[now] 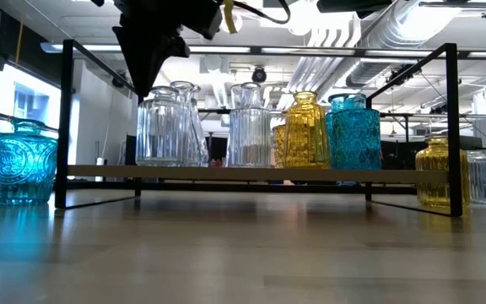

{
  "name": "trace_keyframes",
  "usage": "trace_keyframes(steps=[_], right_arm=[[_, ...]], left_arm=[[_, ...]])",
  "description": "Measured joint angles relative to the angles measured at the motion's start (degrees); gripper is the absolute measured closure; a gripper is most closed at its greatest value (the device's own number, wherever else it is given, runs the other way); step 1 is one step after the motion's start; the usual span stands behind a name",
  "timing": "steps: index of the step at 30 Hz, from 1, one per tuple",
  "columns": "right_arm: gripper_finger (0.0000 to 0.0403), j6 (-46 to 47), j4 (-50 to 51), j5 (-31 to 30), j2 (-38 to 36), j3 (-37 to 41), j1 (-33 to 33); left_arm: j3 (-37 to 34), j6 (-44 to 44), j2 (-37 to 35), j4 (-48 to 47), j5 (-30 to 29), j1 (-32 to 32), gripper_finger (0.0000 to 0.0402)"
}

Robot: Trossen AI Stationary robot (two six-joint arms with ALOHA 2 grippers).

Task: Sort vases onto shelf
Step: Put the transparent vase on the shelf aligned with the other transparent vases

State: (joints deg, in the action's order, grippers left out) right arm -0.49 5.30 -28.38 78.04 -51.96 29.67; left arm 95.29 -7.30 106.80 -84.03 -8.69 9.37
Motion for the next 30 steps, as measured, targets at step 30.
trace_keyframes(steps=[30], right_arm=[[0.0403, 19.6, 19.5, -16.2, -9.4, -0.1, 7.6]], left_arm=[[-41.6, -2.3, -50.7, 57.8, 1.9, 4.3, 0.0401]])
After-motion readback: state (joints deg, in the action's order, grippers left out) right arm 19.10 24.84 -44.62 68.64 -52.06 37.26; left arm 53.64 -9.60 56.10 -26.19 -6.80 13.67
